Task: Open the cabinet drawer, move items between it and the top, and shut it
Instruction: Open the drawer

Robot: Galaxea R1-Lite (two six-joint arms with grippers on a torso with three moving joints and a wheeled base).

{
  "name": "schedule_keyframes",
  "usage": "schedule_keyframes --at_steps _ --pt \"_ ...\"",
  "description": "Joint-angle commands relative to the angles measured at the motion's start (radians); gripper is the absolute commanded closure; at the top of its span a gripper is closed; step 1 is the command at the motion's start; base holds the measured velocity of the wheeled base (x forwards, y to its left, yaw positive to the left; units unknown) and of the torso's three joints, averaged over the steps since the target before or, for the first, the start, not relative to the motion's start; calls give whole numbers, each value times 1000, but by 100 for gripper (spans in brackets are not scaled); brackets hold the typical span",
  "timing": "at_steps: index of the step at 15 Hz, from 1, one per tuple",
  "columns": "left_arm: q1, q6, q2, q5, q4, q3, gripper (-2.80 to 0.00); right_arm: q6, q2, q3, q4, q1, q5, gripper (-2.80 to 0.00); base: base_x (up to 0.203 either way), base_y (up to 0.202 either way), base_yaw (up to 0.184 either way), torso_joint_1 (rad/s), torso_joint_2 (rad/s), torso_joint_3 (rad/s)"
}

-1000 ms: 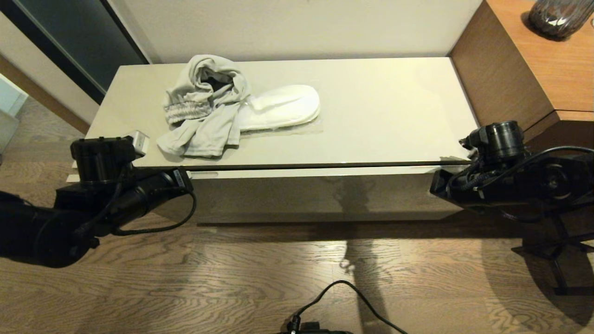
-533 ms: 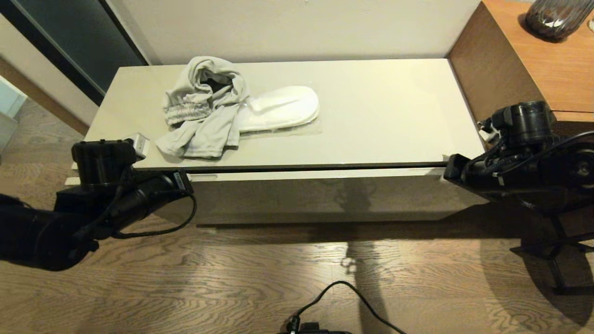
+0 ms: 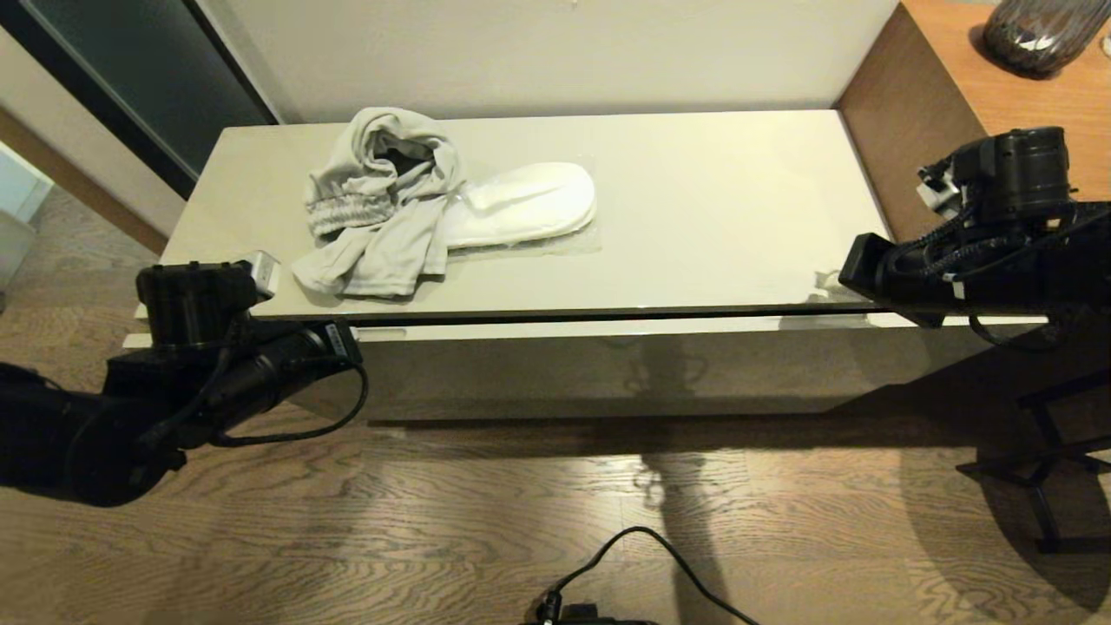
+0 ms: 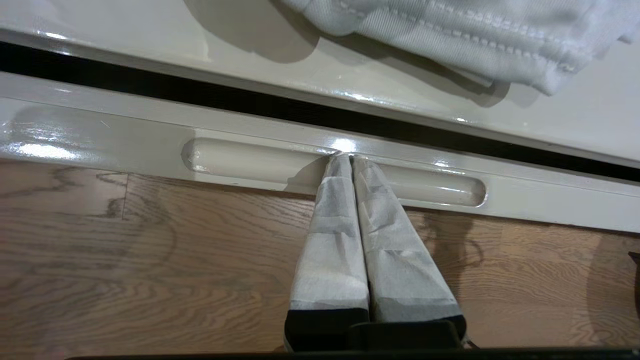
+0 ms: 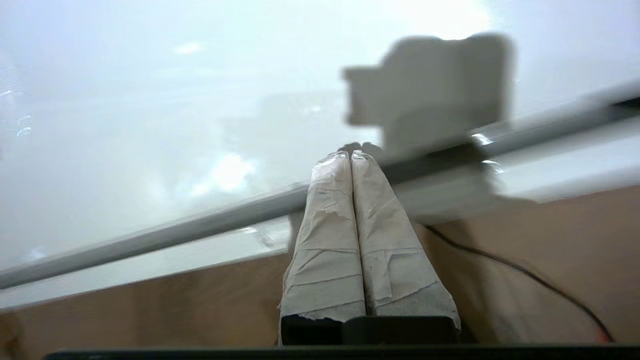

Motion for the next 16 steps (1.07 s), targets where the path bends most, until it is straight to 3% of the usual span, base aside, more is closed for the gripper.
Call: schedule_keyframes --at_steps 1,16 --pt "0 -2 12 0 -10 -1 0 3 4 -14 13 0 -1 0 0 0 0 0 0 0" --pt "0 -2 13 0 -10 14 0 33 89 106 2 0 0 0 0 0 0 0 0 0"
